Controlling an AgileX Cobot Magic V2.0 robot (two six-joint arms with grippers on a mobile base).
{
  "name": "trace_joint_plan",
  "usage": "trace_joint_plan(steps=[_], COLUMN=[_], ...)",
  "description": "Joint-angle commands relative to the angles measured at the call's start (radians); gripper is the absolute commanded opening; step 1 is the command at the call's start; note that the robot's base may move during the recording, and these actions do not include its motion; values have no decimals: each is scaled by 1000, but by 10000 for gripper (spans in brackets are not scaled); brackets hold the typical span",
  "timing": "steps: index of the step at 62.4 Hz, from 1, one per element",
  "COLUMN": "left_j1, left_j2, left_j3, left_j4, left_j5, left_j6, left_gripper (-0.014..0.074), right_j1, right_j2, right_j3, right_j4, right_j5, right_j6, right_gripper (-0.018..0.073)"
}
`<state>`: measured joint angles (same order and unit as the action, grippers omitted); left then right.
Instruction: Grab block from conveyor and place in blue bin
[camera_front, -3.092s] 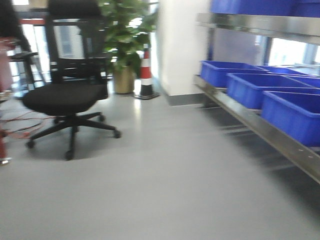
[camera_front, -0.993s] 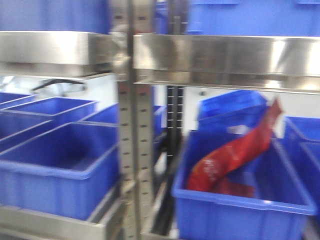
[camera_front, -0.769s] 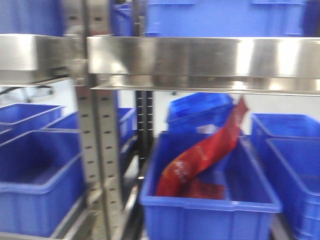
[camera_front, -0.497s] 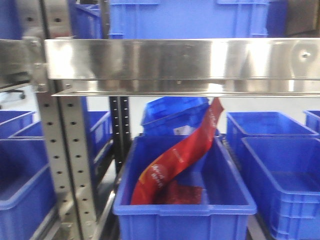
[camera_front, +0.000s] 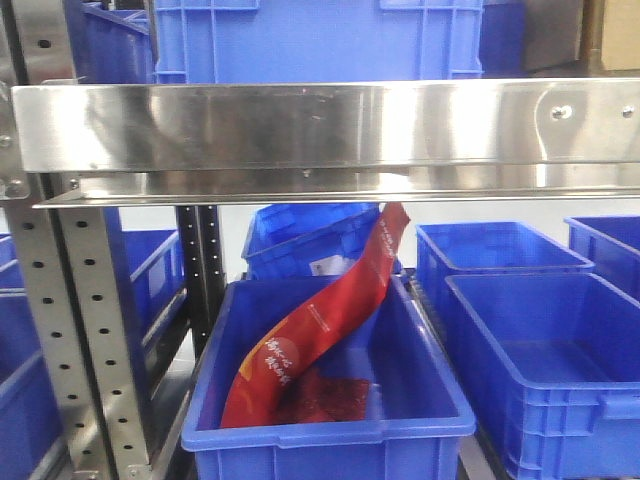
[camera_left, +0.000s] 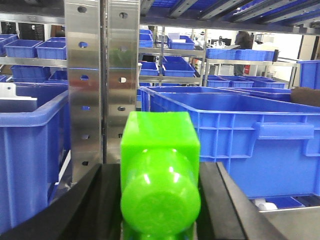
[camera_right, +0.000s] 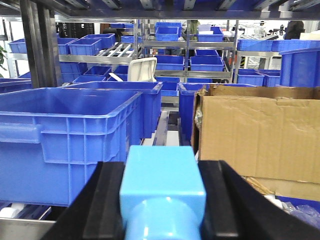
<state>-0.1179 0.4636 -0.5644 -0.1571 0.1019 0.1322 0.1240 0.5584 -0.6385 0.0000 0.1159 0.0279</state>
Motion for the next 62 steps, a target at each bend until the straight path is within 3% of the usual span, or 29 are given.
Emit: trace_joint_plan(steps=[1, 62], left_j1=[5, 5], left_j2=[-7, -7], left_j3=[-10, -10], left_j4=[-7, -7], left_j5=[-19, -50], left_j6=[-2, -2], left_gripper=[-111, -111], right_j1=[-2, -2], right_j2=[-4, -4], right_j3=[1, 1], right_j4=[0, 0], right_j5=[-20, -20], right_j6=[-4, -4], right_gripper=[-167, -167])
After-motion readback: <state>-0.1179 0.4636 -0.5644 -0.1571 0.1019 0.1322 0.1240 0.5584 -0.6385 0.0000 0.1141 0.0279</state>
